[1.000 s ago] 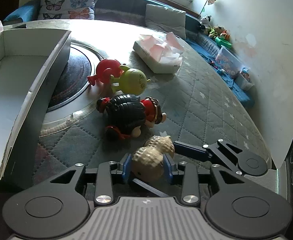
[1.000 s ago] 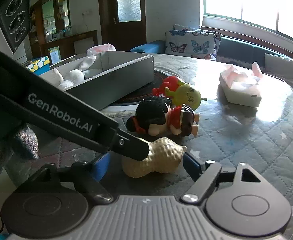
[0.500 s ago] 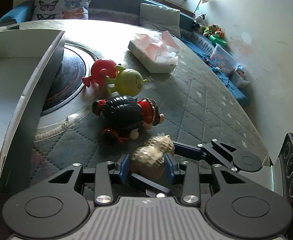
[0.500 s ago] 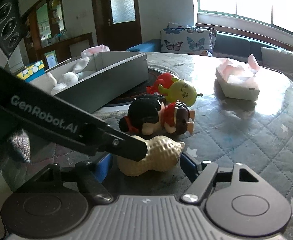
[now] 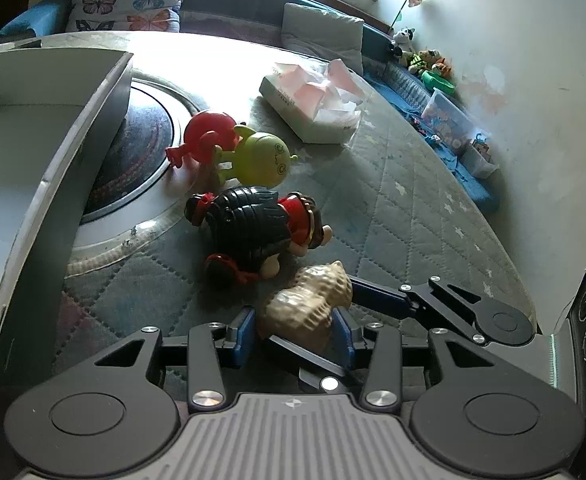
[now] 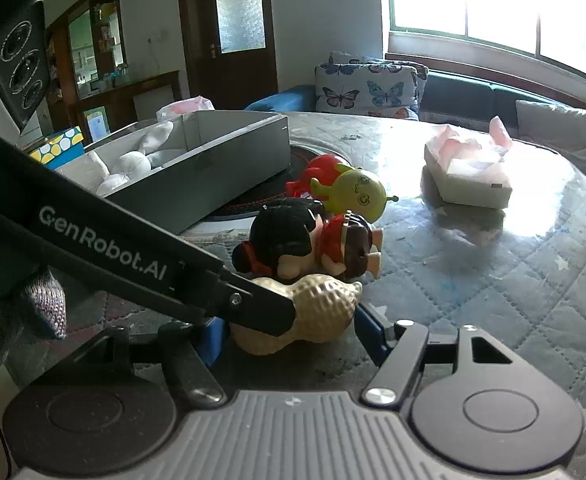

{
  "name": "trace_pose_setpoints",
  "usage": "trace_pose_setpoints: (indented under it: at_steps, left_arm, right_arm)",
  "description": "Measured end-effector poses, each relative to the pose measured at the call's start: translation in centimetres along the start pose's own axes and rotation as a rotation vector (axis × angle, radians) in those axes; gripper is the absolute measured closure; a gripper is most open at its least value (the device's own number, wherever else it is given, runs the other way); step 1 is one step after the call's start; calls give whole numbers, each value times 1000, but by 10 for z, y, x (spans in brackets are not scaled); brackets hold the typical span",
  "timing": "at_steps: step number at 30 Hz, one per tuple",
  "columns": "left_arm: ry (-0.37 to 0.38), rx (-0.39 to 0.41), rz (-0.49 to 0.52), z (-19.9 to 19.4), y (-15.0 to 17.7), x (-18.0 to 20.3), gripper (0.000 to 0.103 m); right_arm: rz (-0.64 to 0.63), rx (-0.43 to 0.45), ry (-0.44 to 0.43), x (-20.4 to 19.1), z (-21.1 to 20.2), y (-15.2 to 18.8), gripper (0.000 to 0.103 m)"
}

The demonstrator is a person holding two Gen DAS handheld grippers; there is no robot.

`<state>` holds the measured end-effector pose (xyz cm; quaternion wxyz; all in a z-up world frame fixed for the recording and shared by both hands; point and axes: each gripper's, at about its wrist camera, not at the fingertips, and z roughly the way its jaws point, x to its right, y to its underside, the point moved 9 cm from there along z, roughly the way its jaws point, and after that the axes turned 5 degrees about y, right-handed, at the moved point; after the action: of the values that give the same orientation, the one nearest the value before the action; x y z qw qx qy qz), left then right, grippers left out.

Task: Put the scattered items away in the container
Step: 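Lift the peanut toy with both grippers and carry it over the grey box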

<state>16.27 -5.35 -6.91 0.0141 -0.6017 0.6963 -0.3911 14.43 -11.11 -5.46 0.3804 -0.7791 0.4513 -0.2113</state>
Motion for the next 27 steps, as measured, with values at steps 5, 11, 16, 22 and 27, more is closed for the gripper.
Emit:
trace_pose_setpoints:
  at_steps: [5,11,16,22,27]
  left_arm:
    - [-3,44,-3,-19,-4,2,58]
    - [-36,134,-10,-55,-22,-4,59]
    - [-77,222,-40,-89,-43,-25,59]
    - [-125,298,-115,-115,-68,-66,59]
    - [-135,322,-201,-118,-81,-107,59]
  right_arm:
    - [-34,27,0,-9,-9,-8,34]
    - [-89,96,-24,-28,-19,-38,34]
    - [-139,153,-68,-53,-16,-72,34]
    - [-210,197,-130,-87,7,-111,34]
    - [-253,183,-173,-113,38,-134,34]
